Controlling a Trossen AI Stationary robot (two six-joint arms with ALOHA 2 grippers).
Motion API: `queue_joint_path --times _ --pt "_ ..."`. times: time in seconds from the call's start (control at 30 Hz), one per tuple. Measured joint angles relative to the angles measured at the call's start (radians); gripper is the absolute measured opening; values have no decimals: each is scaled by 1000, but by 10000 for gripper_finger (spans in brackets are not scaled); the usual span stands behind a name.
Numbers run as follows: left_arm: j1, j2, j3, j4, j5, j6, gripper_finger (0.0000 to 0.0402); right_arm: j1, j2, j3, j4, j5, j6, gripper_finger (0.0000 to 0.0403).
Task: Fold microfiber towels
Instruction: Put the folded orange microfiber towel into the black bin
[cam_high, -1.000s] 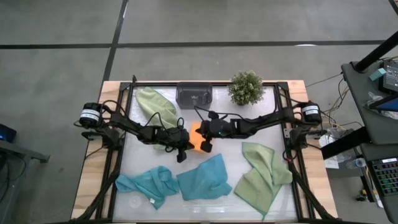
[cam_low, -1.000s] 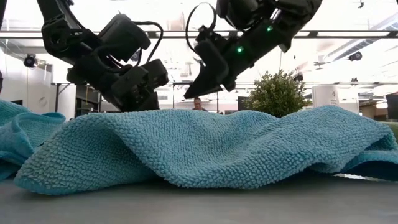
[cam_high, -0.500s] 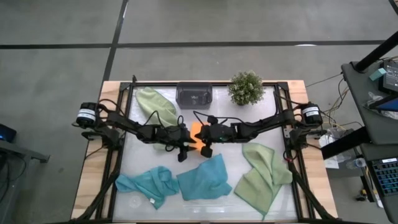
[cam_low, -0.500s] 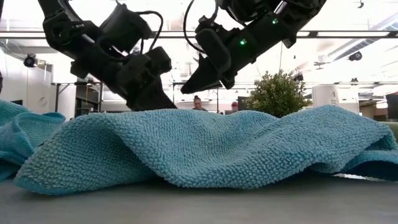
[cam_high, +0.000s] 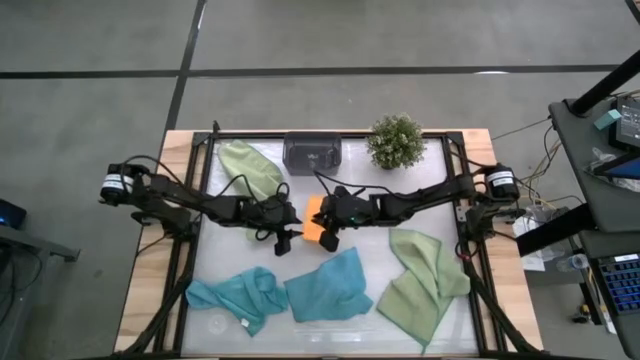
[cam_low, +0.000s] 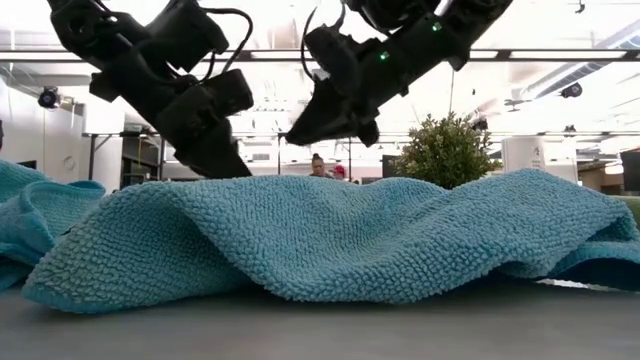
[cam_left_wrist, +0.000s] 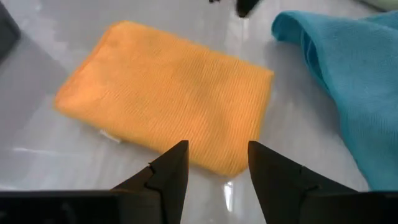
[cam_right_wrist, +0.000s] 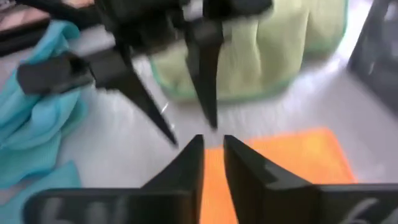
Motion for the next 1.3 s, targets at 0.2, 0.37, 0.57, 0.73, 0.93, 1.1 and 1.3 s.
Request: queue_joint_path --times 0.2,0.37,0.57,0.73,0.93,1.1,1.3 --pt "0 1 -9 6 -41 86 150 6 -10 32 -276 -24 254 141" --pt "0 17 -9 6 -85 112 150 11 -11 -3 -332 -96 447 200" --pt "0 64 -10 64 -106 110 150 24 -11 -39 -326 -47 580 253" --pt "0 135 -10 180 -110 115 151 15 -11 -58 -243 32 598 285" --pt "1 188 1 198 -113 122 151 7 -11 -115 -172 99 635 306" --pt "1 199 -3 196 -133 122 151 0 -10 -158 -108 120 669 308" --pt "1 202 -3 196 -137 122 151 -5 19 -193 -11 125 687 307"
